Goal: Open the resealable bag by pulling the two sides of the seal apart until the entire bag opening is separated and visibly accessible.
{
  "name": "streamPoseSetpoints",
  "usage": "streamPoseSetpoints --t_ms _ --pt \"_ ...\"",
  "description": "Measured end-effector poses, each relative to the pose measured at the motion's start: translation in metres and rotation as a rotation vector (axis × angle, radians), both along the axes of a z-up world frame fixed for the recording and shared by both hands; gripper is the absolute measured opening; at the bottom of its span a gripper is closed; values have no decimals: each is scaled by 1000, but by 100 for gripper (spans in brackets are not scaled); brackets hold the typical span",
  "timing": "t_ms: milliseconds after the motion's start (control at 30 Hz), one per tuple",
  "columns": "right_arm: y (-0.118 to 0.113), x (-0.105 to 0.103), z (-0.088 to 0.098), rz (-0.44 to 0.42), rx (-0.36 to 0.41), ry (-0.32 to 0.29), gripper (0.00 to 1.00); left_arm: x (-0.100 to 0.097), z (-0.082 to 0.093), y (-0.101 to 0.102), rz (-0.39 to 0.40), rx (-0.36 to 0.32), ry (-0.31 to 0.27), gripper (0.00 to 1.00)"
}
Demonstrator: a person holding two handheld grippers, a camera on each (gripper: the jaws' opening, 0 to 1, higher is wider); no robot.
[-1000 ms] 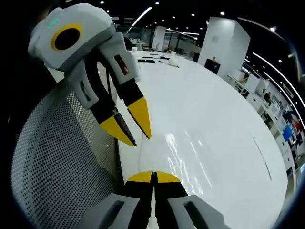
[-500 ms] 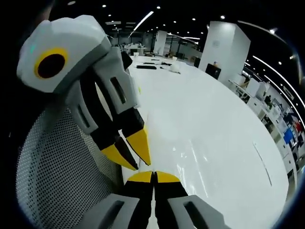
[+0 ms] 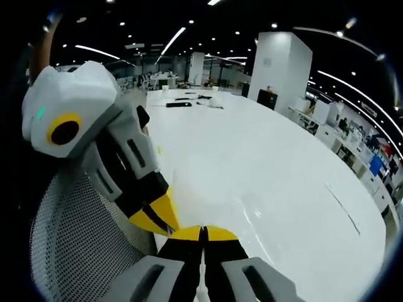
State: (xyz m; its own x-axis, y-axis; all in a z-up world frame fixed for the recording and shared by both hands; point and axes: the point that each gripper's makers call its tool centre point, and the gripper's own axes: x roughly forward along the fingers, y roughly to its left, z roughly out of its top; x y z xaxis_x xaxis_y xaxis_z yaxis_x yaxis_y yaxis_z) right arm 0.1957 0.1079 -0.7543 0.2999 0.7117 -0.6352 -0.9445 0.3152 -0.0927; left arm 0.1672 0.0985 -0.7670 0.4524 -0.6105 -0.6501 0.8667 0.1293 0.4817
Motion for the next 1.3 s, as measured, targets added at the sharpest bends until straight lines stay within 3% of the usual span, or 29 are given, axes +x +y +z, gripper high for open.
streamPoseSetpoints --t_ms 367,500,700,1000,1133,1300 --pt "-5 20 15 -97 74 7 0 -3 -1 -1 10 -38 37 0" --pt "-8 35 25 -183 133 -6 0 -3 0 -1 14 -45 41 0" --pt "-9 37 29 -179 132 -16 0 -3 2 -2 18 -52 44 0" --pt "-13 52 56 -216 142 -118 0 -1 6 -2 28 -72 41 0" --pt "-11 56 69 -207 140 -176 0 8 14 -1 89 -106 46 0" --pt "-10 60 83 -193 137 -225 0 16 20 -1 93 -116 46 0"
